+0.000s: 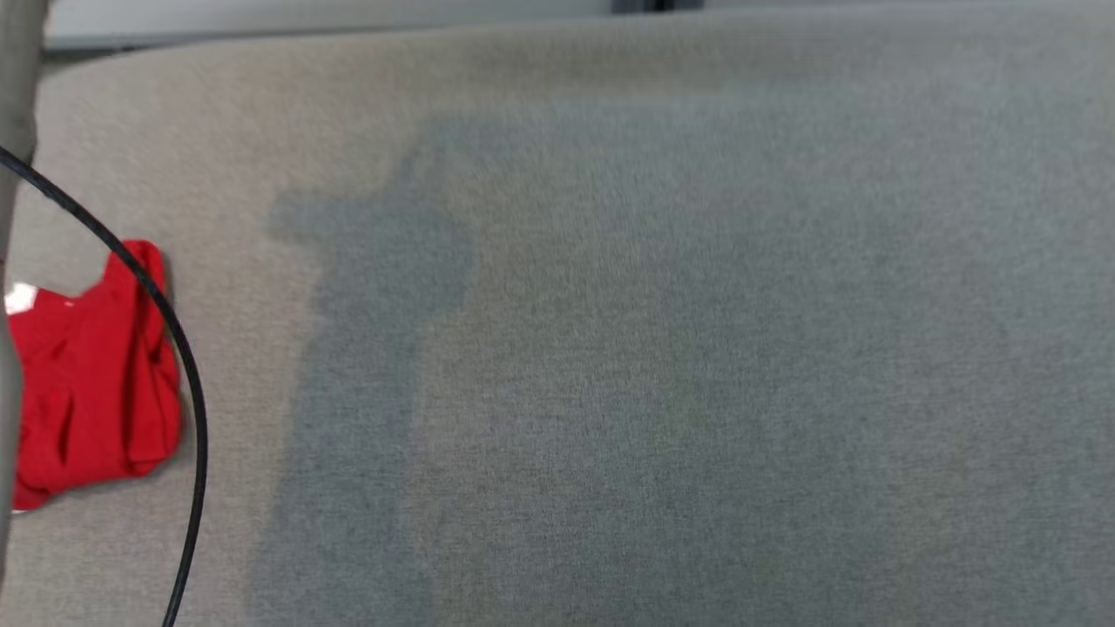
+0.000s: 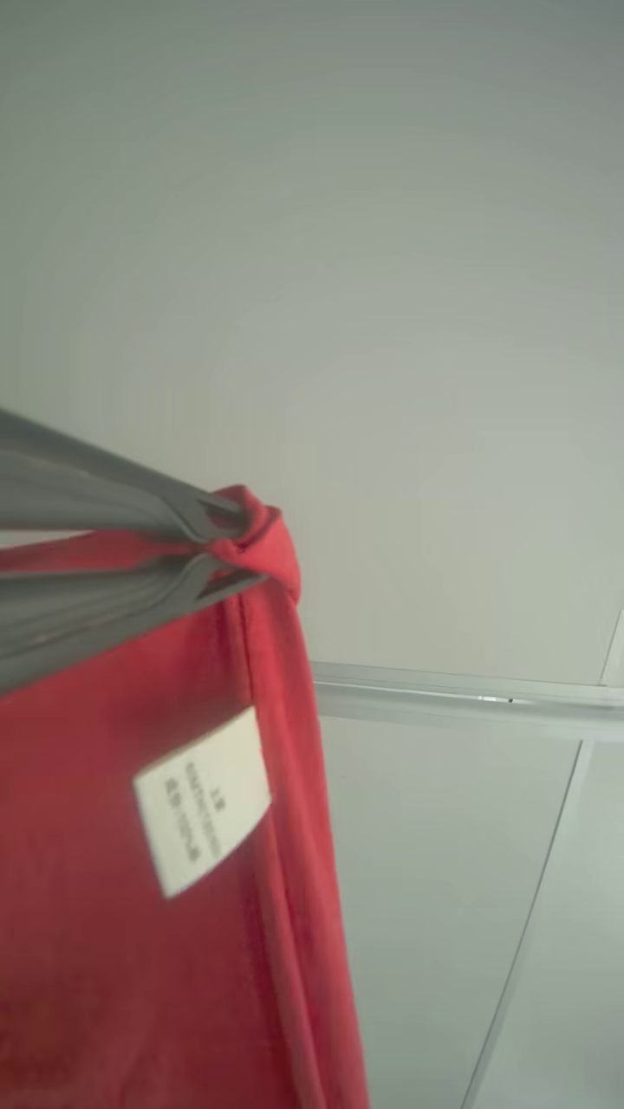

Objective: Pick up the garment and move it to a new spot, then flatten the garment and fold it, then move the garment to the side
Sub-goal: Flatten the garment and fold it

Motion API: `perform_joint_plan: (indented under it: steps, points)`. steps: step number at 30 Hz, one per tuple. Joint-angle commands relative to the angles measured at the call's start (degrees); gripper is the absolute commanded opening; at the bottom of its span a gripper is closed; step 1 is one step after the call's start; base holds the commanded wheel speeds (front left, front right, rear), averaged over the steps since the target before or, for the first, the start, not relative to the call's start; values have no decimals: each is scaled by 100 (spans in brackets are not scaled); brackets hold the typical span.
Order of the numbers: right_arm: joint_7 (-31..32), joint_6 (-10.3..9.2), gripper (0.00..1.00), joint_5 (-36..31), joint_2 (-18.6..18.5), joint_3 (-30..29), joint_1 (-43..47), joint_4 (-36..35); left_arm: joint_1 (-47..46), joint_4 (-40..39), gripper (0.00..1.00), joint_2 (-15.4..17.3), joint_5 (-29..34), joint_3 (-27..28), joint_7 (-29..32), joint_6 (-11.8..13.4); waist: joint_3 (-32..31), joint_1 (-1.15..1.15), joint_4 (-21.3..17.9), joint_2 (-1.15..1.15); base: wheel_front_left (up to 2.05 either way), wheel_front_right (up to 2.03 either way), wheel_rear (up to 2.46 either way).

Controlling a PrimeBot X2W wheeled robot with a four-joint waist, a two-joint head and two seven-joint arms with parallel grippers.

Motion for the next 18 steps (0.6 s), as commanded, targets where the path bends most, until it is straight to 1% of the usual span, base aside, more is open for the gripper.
perform_joint_plan:
  steps: [1,3,5,6,9,12,13,16,18]
  points:
    - [3,-1,0,-456,383,-467,453,-376,8,-237,0,31,171,276,-15,77,609,0,-45,0,0,0,0]
    - [1,-1,0,-933,752,-1098,722,-925,161,-607,0,-26,446,622,-15,100,781,0,-64,0,0,0,0]
    - [1,-1,0,-1224,939,-1413,1047,-1215,378,-866,0,-135,713,907,-12,55,919,0,-85,0,0,0,0]
    - [1,-1,0,-1224,939,-1413,1047,-1215,378,-866,0,-135,713,907,-12,55,919,0,-85,0,0,0,0]
    - [0,-1,0,-1307,1137,-1466,1490,-1272,653,-929,0,-263,1010,1190,-14,-57,1091,0,-134,0,0,0,0]
    - [0,-1,0,-1226,1183,-1532,1823,-1185,949,-788,0,-347,1230,1328,-13,-148,1198,0,-178,0,0,0,0]
    - [0,-1,0,-1144,1192,-1560,1957,-1129,1044,-741,0,-380,1315,1308,-14,-171,1218,0,-197,0,0,0,0]
    - [0,-1,0,-901,1186,-1369,2313,-947,1344,-567,0,-387,1532,1097,-14,-240,1180,0,-226,0,0,0,0]
    - [0,-1,0,-798,1188,-1258,2556,-823,1537,-433,0,-392,1498,980,-15,-242,1105,0,-229,0,0,0,0]
